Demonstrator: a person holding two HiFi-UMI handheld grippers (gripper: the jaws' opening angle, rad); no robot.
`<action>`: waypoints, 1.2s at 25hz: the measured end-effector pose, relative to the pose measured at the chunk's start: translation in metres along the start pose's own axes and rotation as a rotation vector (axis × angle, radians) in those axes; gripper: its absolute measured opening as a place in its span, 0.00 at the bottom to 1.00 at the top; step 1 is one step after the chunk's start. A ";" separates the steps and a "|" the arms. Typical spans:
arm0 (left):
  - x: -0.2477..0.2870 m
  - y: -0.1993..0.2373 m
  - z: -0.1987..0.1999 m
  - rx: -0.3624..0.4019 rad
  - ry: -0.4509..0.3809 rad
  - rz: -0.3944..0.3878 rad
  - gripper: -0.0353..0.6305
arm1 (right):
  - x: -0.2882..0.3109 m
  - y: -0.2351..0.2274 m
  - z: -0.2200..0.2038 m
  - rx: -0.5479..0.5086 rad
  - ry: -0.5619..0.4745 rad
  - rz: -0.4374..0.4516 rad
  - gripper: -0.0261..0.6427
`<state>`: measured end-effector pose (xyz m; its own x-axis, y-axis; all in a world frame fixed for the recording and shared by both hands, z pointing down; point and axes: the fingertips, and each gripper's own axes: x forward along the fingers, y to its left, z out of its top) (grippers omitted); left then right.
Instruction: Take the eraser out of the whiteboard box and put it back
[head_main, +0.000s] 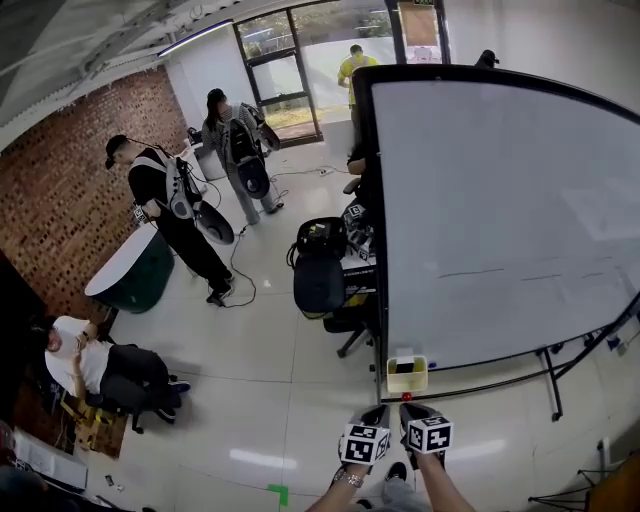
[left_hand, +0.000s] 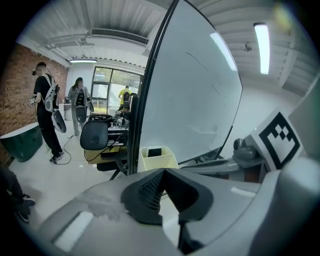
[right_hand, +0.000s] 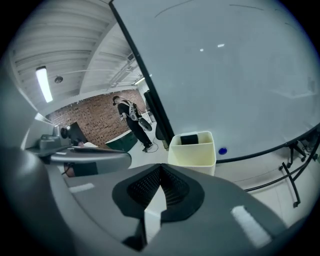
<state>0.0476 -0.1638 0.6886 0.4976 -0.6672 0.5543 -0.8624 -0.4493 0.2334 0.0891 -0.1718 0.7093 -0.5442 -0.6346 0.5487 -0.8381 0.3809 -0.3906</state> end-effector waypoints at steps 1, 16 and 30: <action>-0.009 -0.007 -0.008 0.005 -0.007 -0.012 0.06 | -0.007 0.010 -0.006 -0.013 -0.002 0.004 0.05; -0.097 -0.059 -0.104 -0.012 0.023 -0.041 0.06 | -0.092 0.092 -0.107 -0.120 0.046 -0.064 0.05; -0.085 -0.052 -0.063 -0.034 -0.032 0.013 0.06 | -0.084 0.086 -0.064 -0.091 0.014 0.021 0.05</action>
<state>0.0440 -0.0464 0.6794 0.4883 -0.6916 0.5322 -0.8714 -0.4201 0.2534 0.0598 -0.0432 0.6766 -0.5617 -0.6169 0.5514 -0.8262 0.4540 -0.3337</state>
